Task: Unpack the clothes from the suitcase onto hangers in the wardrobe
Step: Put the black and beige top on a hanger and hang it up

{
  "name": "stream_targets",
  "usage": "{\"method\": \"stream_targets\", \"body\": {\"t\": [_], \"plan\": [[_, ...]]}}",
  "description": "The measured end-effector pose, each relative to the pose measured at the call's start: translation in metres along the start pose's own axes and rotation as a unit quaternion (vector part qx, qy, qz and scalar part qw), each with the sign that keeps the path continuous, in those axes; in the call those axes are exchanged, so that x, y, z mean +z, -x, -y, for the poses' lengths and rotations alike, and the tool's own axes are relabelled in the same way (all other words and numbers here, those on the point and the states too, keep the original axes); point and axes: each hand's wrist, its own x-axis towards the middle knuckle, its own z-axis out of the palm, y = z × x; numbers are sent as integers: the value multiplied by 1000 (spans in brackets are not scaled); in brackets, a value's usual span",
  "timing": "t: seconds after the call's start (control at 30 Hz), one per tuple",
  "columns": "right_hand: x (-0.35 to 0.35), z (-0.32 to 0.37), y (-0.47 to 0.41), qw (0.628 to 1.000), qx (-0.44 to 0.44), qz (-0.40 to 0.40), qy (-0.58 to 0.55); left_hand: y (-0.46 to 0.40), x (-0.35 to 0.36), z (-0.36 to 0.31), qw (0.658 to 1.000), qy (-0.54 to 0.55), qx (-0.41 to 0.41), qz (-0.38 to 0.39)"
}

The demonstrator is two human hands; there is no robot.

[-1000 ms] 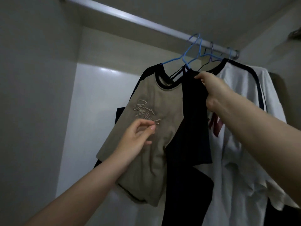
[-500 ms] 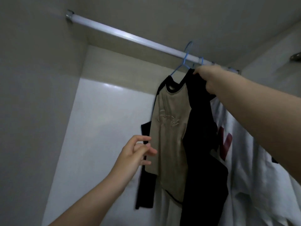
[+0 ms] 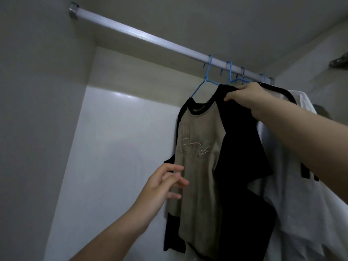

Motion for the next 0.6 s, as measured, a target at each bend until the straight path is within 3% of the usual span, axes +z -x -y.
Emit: {"method": "stream_targets", "body": {"t": [0.17,0.3,0.43,0.6], "plan": [[-6,-50,62,991,21,-5,-131,9,21,11,996,18,-29,85],[2,-105,118,987,54,3,-153,20,37,20,992,21,-27,118],[12,-153,178,979,99,21,-175,41,47,33,993,61,-8,102],[21,-193,241,982,113,-8,-153,74,60,57,985,98,-56,128]]}}
